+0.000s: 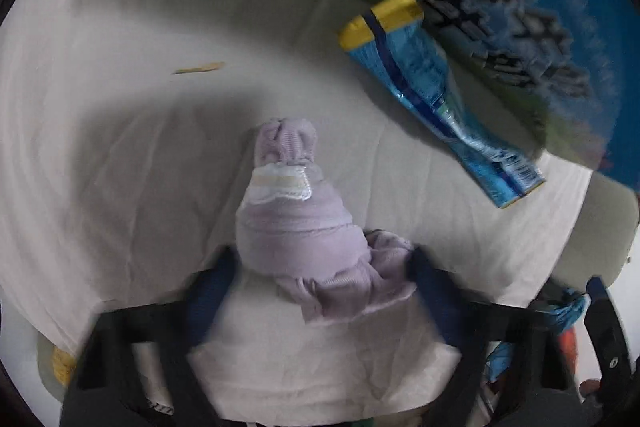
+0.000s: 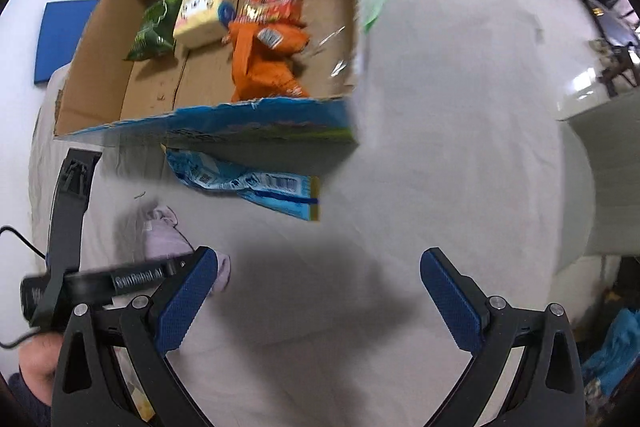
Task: Organize soft objects
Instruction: 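Grasp the lilac sock with the left tool while the right tool grasps the blue stick packet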
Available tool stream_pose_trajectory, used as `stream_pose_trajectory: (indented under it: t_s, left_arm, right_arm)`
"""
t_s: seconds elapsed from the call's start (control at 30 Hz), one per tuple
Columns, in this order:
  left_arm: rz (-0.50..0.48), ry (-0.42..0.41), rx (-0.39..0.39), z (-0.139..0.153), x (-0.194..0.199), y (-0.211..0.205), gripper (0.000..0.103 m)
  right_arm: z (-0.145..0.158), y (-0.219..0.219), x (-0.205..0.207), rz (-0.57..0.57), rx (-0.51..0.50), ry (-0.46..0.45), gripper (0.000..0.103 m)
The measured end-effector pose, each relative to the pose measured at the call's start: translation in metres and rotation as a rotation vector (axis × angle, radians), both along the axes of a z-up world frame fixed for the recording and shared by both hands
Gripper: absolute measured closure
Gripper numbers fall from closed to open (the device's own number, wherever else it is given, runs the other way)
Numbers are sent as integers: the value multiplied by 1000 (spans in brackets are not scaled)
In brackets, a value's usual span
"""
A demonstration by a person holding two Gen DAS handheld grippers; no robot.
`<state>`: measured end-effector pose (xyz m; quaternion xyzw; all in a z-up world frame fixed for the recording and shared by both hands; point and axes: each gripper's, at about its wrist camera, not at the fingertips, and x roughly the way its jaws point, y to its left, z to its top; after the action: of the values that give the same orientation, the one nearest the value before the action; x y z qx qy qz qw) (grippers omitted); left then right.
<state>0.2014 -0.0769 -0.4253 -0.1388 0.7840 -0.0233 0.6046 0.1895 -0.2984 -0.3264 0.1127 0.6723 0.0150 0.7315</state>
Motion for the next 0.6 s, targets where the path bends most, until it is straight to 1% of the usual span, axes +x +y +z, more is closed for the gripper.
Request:
stream_pose_trajectory:
  t_s: [0.03, 0.07, 0.1, 0.17, 0.23, 0.27, 0.3, 0.33, 0.37, 0.4, 0.47, 0.53, 0.57, 0.6]
  left_arm:
    - [-6, -1, 0, -1, -1, -2, 47]
    - [-14, -11, 3, 1, -2, -3, 54]
    - [-32, -19, 8, 3, -3, -4, 58]
    - [-62, -39, 38, 10, -5, 0, 60]
    - [-85, -63, 93, 17, -4, 10, 60]
    - [-86, -68, 107, 19, -3, 13, 60]
    - [-81, -73, 123, 22, -4, 21, 60]
    - [-77, -75, 132, 23, -4, 26, 60]
    - [-76, -79, 144, 24, -4, 31, 60]
    - [-82, -93, 162, 27, -4, 35, 60]
    - [-98, -119, 194, 30, -3, 39, 60]
    - [-112, -137, 218, 32, -4, 40, 60]
    - [-112, -140, 219, 32, -4, 39, 60]
    - [-111, -143, 222, 34, -3, 40, 60]
  right_arm:
    - [-9, 0, 6, 4, 22, 4, 1]
    - [-16, 1, 11, 4, 40, 9, 5]
    - [-25, 0, 16, 0, 59, 18, 13]
    - [-44, -1, 26, -21, 85, 44, 22]
    - [-62, -1, 32, -50, 125, 61, 28]
    - [-65, 1, 35, -54, 148, 64, 40]
    - [-72, 3, 34, -61, 190, 72, 57]
    - [-75, 4, 33, -66, 194, 73, 65]
    - [-75, 7, 30, -67, 182, 63, 76]
    - [-75, 9, 26, -63, 189, 58, 82]
    - [-72, 19, 13, -35, 224, 75, 83]
    - [-66, 36, -2, 55, 251, 112, 83]
    - [-60, 45, -8, 107, 207, 116, 83]
    - [-51, 55, -13, 166, 129, 91, 82]
